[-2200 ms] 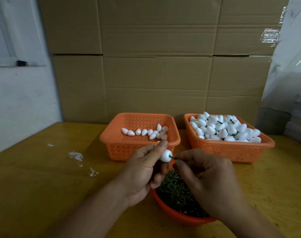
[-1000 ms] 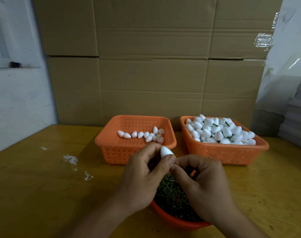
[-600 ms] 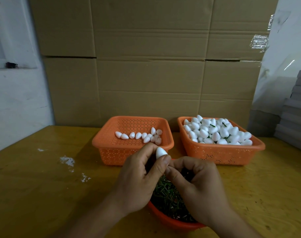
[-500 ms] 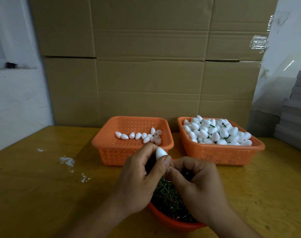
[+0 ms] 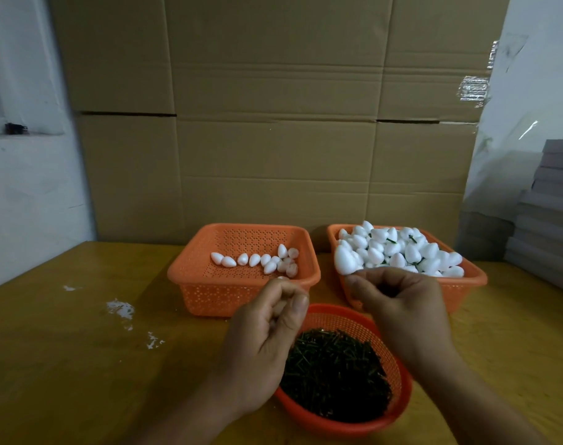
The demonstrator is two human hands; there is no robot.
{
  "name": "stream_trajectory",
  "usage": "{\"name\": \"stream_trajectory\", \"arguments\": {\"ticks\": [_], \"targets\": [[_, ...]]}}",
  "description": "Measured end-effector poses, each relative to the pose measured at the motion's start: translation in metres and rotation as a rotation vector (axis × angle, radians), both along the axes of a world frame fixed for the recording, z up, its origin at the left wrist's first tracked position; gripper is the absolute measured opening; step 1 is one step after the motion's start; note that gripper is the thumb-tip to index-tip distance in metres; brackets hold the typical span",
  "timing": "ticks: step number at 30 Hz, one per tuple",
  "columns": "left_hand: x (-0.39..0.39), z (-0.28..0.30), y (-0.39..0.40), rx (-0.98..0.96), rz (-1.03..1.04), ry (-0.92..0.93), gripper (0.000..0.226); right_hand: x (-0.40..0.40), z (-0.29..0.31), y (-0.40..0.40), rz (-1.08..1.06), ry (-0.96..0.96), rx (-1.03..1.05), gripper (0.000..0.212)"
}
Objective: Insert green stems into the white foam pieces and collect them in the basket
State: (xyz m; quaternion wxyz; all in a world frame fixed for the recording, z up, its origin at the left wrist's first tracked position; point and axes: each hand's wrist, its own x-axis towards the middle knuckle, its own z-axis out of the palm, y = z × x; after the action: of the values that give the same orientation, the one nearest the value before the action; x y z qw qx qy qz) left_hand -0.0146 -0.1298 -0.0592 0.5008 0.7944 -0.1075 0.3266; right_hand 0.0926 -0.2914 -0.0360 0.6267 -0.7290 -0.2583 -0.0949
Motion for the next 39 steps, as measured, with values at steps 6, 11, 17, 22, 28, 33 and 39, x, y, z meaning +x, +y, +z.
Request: {"name": "stream_trajectory", "arguments": {"ticks": [6, 11, 17, 22, 28, 33, 39], "targets": [[0.0, -0.006, -0.003, 0.066, 0.001, 0.002, 0.041, 0.084, 0.012, -0.028, -0.455, -0.047, -0.091, 0.009], [0.001, -0.007, -0.004, 0.07, 0.009, 0.011, 0.04, 0.132, 0.013, -0.038, -0.614, -0.028, -0.298, 0.016], [0.001, -0.008, -0.002, 0.101, 0.011, 0.013, 0.032, 0.154, 0.016, -0.029, -0.72, 0.024, -0.43, 0.022], [0.001, -0.008, -0.003, 0.114, 0.007, 0.012, 0.03, 0.161, 0.015, -0.025, -0.73, 0.064, -0.544, 0.018], [0.001, -0.009, -0.005, 0.131, -0.011, -0.001, 0.03, 0.161, 0.02, -0.024, -0.714, 0.019, -0.585, 0.012], [0.003, -0.011, -0.005, 0.139, 0.025, -0.022, 0.042, 0.152, 0.02, -0.026, -0.672, -0.016, -0.53, 0.015], [0.003, -0.011, -0.003, 0.148, 0.052, -0.023, 0.04, 0.126, 0.017, -0.034, -0.607, -0.042, -0.323, 0.018]]}}
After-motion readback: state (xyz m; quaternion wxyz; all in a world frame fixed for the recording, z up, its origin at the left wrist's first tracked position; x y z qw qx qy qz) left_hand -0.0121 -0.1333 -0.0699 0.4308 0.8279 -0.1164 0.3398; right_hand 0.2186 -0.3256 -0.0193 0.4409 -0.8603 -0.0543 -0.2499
